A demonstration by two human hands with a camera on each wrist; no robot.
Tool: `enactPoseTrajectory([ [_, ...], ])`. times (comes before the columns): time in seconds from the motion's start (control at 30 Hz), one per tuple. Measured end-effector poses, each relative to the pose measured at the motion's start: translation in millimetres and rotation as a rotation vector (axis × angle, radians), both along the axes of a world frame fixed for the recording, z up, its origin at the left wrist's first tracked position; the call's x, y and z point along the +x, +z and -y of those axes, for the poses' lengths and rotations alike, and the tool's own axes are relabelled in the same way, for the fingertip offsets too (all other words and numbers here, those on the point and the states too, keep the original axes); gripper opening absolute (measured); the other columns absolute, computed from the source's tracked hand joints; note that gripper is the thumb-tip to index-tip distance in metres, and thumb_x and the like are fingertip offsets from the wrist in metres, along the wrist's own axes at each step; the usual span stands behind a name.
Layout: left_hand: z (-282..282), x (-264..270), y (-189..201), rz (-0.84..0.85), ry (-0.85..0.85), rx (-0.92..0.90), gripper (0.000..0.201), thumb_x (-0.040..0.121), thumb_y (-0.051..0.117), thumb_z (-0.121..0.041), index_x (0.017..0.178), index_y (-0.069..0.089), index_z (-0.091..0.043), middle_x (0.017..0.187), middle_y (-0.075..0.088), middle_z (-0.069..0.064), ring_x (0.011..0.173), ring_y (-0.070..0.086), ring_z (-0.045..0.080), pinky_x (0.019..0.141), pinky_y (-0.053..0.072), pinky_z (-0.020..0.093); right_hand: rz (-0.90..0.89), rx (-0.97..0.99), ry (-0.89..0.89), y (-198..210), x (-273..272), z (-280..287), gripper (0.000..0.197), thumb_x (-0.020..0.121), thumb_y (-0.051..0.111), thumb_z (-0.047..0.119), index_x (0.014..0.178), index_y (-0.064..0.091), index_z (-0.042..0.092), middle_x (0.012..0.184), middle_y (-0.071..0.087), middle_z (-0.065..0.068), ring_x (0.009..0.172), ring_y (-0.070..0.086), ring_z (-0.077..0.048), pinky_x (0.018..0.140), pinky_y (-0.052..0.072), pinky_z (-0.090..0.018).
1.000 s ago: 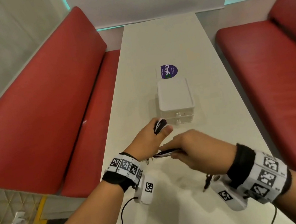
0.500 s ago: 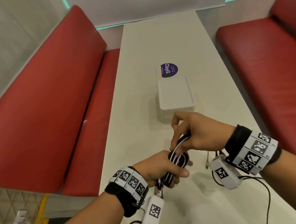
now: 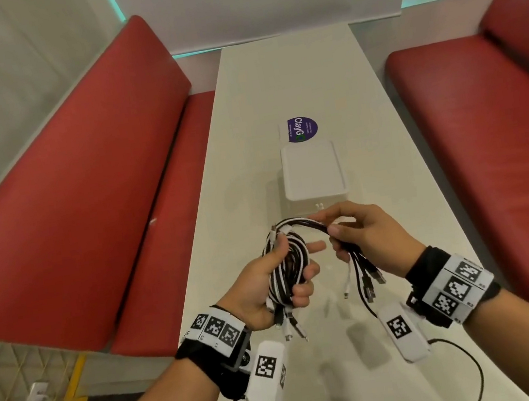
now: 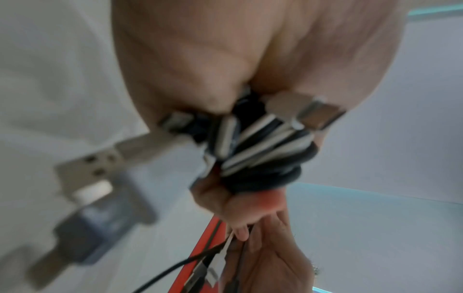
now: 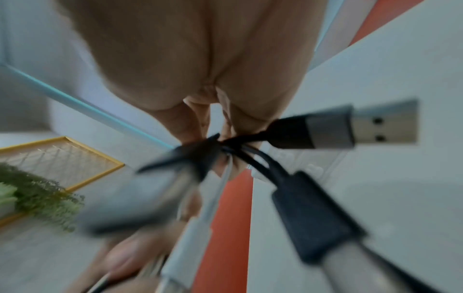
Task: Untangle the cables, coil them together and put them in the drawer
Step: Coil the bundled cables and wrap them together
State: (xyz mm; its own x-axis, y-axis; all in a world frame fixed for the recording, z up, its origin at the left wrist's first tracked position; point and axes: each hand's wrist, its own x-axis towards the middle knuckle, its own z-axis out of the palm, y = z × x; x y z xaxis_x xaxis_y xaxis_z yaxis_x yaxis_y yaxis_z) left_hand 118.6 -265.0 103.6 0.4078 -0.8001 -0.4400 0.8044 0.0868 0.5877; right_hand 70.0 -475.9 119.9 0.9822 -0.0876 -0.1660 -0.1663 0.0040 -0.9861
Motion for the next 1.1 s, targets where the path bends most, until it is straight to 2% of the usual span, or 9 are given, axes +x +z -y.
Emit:
enactPoseTrajectory([
  [0.1,9,-2,3,0.040,0.189,0.021,0.063,0.097,0.046,-0.057,0.128,0.063,-0.005,0.087,0.057,0.011,0.061,0.049,0.019,0.054,0.044,0.028,0.006,0.005,-0.074,3,-4,-13,0.028,0.096,0.057,-0.007,0.109,0.077,0.008,0.075,0.068,-0.009,0.057,0.058,-0.029,0.058,0.054,-0.033],
  [0.27,22,-4,-2,0.088,0.404,0.110,0.065,0.088,0.053,-0.063,0.114,0.073,-0.007,0.090,0.065,0.018,0.067,0.059,0.024,0.064,0.051,0.032,-0.038,0.090,-0.282,4,-5,-31,0.007,0.086,0.074,-0.005,0.091,0.070,-0.008,0.071,0.066,-0.020,0.053,0.066,-0.030,0.050,0.057,-0.034],
  [0.37,27,-8,2,0.056,0.416,0.028,0.061,0.096,0.046,-0.059,0.127,0.068,-0.012,0.120,0.071,0.014,0.078,0.062,0.028,0.076,0.050,0.042,-0.035,0.045,-0.292,4,-10,-44,0.005,0.086,0.075,-0.002,0.089,0.072,-0.005,0.080,0.073,-0.020,0.050,0.066,-0.029,0.046,0.055,-0.033],
  [0.5,26,-13,-4,0.042,0.444,0.015,0.056,0.098,0.045,-0.056,0.116,0.073,-0.011,0.124,0.071,0.015,0.087,0.067,0.033,0.079,0.051,0.047,-0.047,-0.049,-0.266,-1,-15,-49,0.003,0.089,0.076,0.007,0.091,0.077,0.006,0.082,0.071,-0.012,0.044,0.060,-0.016,0.042,0.049,-0.026],
  [0.6,29,-8,-7,-0.027,0.599,-0.009,0.045,0.089,0.059,-0.049,0.107,0.075,-0.012,0.110,0.074,0.012,0.098,0.073,0.031,0.081,0.059,0.047,0.012,-0.198,-0.178,-10,-16,-56,0.027,0.091,0.072,0.005,0.111,0.077,0.023,0.104,0.064,-0.002,0.061,0.066,-0.021,0.059,0.060,-0.032],
  [0.73,30,-1,-5,0.011,0.687,-0.053,0.029,0.087,0.065,-0.037,0.100,0.075,-0.014,0.095,0.073,0.008,0.099,0.073,0.032,0.090,0.057,0.056,0.093,-0.292,-0.019,-16,-19,-57,0.061,0.085,0.062,-0.010,0.129,0.064,0.034,0.121,0.054,0.010,0.094,0.064,-0.011,0.081,0.056,-0.023],
  [0.83,33,4,-1,0.095,0.753,-0.050,0.023,0.091,0.065,-0.027,0.110,0.063,-0.013,0.090,0.064,0.006,0.092,0.070,0.032,0.092,0.057,0.052,-0.006,-0.253,-0.136,-18,-17,-58,0.049,0.081,0.071,0.002,0.110,0.047,0.033,0.113,0.052,0.001,0.074,0.061,-0.023,0.060,0.051,-0.029],
  [0.93,34,12,3,0.233,0.803,0.025,0.007,0.099,0.063,-0.018,0.100,0.063,-0.011,0.080,0.059,0.005,0.074,0.064,0.024,0.091,0.056,0.056,-0.242,-0.127,-0.070,-21,-15,-59,0.026,0.092,0.065,0.015,0.105,0.042,0.019,0.090,0.060,-0.009,0.050,0.047,-0.020,0.044,0.039,-0.028],
  [1.1,27,16,-1,0.887,0.545,0.445,0.028,0.088,0.076,-0.027,0.105,0.054,-0.026,0.081,0.063,-0.012,0.065,0.062,0.011,0.074,0.053,0.037,-0.287,-0.540,0.339,-14,-20,-58,0.028,0.100,0.057,0.034,0.085,0.058,0.010,0.063,0.053,0.002,0.045,0.040,-0.008,0.053,0.035,-0.025],
])
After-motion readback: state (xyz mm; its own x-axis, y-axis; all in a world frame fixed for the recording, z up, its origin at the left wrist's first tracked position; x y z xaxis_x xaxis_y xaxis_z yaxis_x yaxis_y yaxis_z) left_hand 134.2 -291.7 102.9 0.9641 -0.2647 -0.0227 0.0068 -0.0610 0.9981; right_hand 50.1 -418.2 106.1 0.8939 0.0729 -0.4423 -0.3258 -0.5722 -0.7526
